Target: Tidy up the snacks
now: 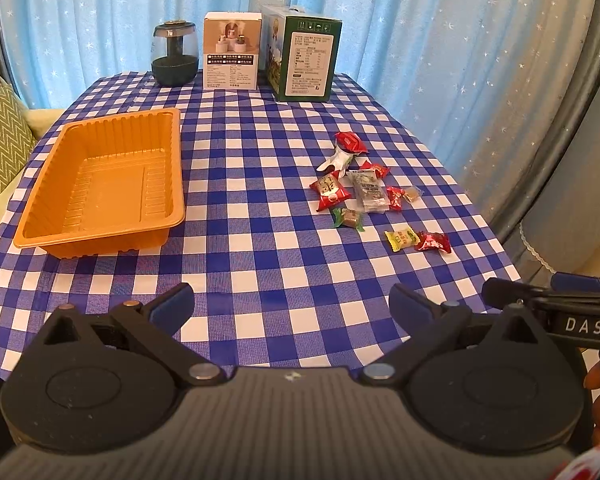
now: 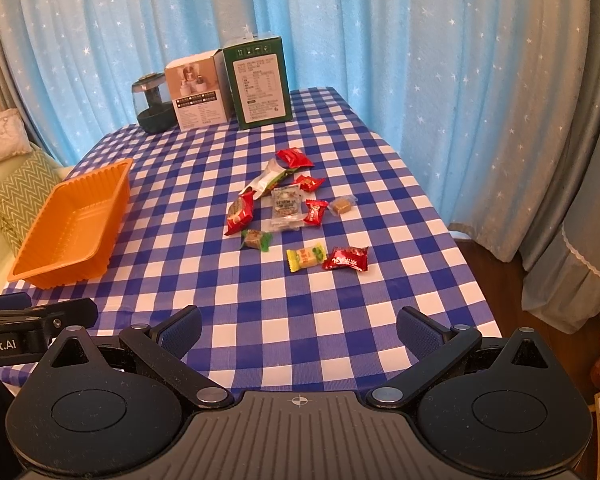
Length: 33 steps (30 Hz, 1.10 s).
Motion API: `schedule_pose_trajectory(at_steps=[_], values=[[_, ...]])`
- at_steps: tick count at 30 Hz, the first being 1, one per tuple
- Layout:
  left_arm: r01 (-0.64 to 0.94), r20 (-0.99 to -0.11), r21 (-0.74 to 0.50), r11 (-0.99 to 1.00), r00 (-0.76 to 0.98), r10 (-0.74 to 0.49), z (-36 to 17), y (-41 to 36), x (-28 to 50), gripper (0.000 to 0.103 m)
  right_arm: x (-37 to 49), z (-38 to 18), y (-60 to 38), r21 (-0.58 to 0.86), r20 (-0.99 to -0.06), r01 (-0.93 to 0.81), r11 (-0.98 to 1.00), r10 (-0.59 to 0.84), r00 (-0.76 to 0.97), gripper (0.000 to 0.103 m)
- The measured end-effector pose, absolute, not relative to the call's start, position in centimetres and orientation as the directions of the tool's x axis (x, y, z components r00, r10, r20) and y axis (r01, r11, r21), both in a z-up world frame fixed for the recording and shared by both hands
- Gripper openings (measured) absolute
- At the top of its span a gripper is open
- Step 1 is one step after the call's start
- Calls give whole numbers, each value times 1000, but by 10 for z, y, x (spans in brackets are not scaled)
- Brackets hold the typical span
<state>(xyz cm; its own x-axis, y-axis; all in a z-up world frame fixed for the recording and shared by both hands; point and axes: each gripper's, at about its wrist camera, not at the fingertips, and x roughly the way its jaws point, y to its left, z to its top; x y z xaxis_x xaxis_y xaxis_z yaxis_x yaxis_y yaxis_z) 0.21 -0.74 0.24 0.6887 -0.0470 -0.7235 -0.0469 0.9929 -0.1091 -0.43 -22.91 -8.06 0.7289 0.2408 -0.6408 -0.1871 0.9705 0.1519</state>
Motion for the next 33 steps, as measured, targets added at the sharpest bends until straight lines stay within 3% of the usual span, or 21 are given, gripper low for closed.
schedule_pose_trajectory(at_steps=[33], values=[[-41,-719,-120,992,693,-58,4,-11,2,103,-5,-80,-229,160,-640,-187,969,246,728,103]])
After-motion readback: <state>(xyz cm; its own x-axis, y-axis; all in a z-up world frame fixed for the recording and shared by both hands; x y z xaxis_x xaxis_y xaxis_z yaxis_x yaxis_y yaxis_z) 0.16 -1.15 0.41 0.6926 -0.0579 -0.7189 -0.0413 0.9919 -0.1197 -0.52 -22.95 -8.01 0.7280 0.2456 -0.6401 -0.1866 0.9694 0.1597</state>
